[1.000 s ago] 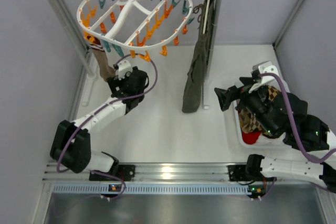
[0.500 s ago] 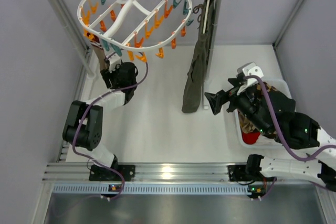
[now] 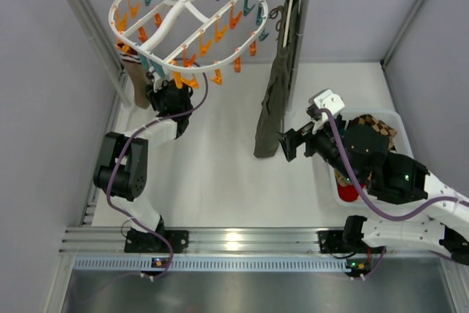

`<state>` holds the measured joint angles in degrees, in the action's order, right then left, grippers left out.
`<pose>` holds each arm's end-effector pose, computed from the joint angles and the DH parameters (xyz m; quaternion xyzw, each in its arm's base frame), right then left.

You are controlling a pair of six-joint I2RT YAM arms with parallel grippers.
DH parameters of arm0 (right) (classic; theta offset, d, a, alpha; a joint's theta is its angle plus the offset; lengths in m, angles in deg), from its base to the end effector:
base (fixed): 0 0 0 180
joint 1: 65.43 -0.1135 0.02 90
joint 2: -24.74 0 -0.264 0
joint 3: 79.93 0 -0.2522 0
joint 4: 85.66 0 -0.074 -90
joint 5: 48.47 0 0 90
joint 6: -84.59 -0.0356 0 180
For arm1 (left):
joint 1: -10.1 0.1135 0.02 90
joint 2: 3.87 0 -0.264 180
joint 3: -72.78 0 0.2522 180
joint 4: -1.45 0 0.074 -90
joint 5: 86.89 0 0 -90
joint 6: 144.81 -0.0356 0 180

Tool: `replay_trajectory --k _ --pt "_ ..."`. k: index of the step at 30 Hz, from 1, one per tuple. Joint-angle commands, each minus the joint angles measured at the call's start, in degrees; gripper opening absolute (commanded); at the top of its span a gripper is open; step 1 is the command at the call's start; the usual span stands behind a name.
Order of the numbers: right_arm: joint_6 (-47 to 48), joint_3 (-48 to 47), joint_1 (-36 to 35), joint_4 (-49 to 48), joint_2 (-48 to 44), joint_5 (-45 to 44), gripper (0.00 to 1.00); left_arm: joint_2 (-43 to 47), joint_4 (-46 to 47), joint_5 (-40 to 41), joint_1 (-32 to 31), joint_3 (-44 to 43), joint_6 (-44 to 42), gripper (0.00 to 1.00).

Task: Remove the socks clipped to the hanger

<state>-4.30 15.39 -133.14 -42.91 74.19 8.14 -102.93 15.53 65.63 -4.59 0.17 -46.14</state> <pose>0.0778 0.1380 0.4460 -0.2508 0.7012 0.1661 0.6464 0.3714 -0.0647 0.2425 -0.2898 0.6822 0.2875 0.6066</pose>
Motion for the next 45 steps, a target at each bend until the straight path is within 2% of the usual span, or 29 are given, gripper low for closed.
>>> replay_trajectory --k 1,6,8,9,11,13,21,24,26,28,29,33,38,45 --pt "1.1 -0.3 0.3 -3.1 -0.3 0.2 0.99 1.3 3.9 1.3 0.6 -0.9 0.3 0.41" --pt "1.1 0.2 0.2 -3.7 -0.5 0.7 1.0 1.4 4.0 3.4 0.8 -0.4 -0.6 0.42" --pt "1.2 0.4 0.2 -3.9 -0.4 0.9 0.99 1.6 3.9 4.0 1.1 -0.5 -0.8 0.53" --pt "1.3 0.6 0.2 -4.1 -0.3 1.0 1.0 1.7 3.9 4.3 1.2 -0.3 -1.0 0.65" --pt "1.6 1.0 0.2 -4.4 -0.2 1.1 0.99 2.1 3.9 4.0 1.2 0.1 -1.0 0.73" --pt "1.8 1.4 0.3 -4.7 -0.1 1.1 0.99 2.1 4.0 4.5 1.2 0.3 -1.0 0.77" --pt "2.4 1.8 0.3 -5.1 -0.8 1.9 0.99 -1.4 4.0 3.0 3.4 -3.3 -3.0 0.79" --pt "2.7 2.4 0.3 -5.7 -0.8 2.1 0.99 -2.8 4.9 2.2 3.8 -5.2 -4.6 0.63" --pt "2.9 2.5 0.3 -5.8 -0.6 2.3 0.99 -3.3 6.4 2.1 3.8 -6.1 -6.0 0.35" --pt "3.0 2.4 0.4 -5.9 -0.4 2.5 1.0 -3.9 8.0 1.8 4.0 -6.5 -7.3 0.29" --pt "3.0 2.5 0.4 -5.9 -0.3 2.8 0.99 -4.1 8.9 1.6 4.1 -7.1 -8.1 0.17" --pt "3.2 3.2 0.4 -6.7 -0.1 3.4 0.99 -4.3 9.0 1.2 4.7 -7.9 -8.1 0.0" --pt "3.5 3.3 0.9 -7.5 0.7 4.3 0.99 -1.9 8.6 1.6 4.6 -6.2 -7.4 0.0" --pt "1.5 3.2 1.0 -9.5 -0.8 10.1 0.99 7.6 8.5 4.4 -0.9 6.0 -1.9 0.0"
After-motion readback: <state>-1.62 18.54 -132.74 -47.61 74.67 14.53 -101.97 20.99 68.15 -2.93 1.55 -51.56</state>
